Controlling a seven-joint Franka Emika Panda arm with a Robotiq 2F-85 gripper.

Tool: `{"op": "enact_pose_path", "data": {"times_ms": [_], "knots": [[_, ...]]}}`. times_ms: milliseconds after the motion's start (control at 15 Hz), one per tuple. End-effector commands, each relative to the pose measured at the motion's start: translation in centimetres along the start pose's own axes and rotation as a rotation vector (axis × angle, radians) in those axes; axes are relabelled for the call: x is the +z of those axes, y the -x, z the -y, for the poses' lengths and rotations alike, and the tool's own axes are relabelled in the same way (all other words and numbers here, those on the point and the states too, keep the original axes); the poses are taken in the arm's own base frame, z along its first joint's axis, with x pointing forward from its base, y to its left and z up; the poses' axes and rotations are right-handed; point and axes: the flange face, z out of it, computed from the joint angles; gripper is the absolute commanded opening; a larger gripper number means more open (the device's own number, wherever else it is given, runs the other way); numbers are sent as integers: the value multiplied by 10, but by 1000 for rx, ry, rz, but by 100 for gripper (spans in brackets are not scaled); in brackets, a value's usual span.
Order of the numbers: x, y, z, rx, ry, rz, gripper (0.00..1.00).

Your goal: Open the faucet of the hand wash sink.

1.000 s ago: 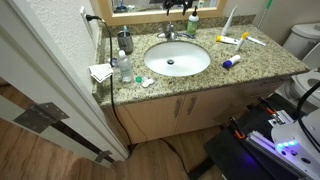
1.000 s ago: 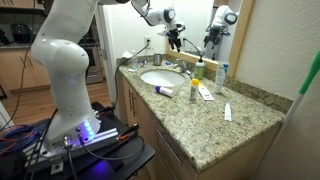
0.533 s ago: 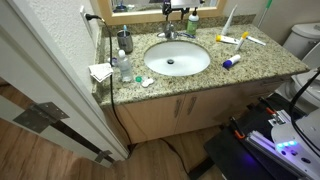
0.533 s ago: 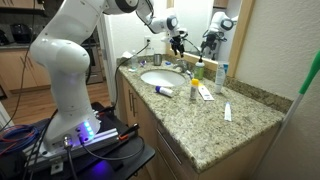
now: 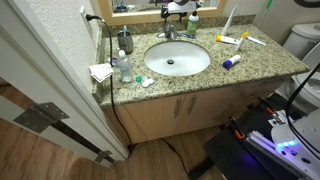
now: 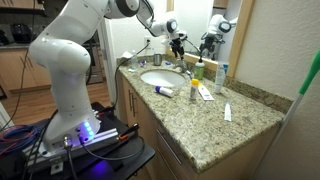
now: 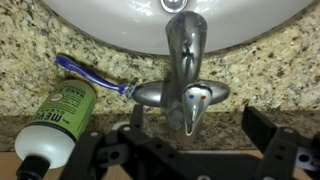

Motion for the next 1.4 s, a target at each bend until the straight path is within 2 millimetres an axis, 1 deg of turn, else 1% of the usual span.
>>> {"op": "enact_pose_path", "data": {"times_ms": [0, 200, 267, 333, 533, 600, 667, 733, 1000, 1067, 1133, 1267, 1333], "knots": [[17, 0, -4, 14, 19, 12, 100], [25, 2, -6, 17, 9, 29, 100], [26, 4, -6, 21, 5, 42, 75], [26, 5, -5, 23, -1, 43, 74], [23, 4, -5, 35, -13, 39, 53], [23, 3, -5, 36, -14, 39, 44], [23, 4, -5, 37, -15, 41, 39], [22, 4, -5, 38, -19, 42, 31], [-1, 0, 1, 73, -65, 15, 4], [-5, -2, 0, 82, -65, 6, 7], [-10, -3, 0, 91, -73, -6, 7], [-30, -9, -2, 129, -121, -50, 7], [-47, -14, -4, 157, -153, -86, 7]]}}
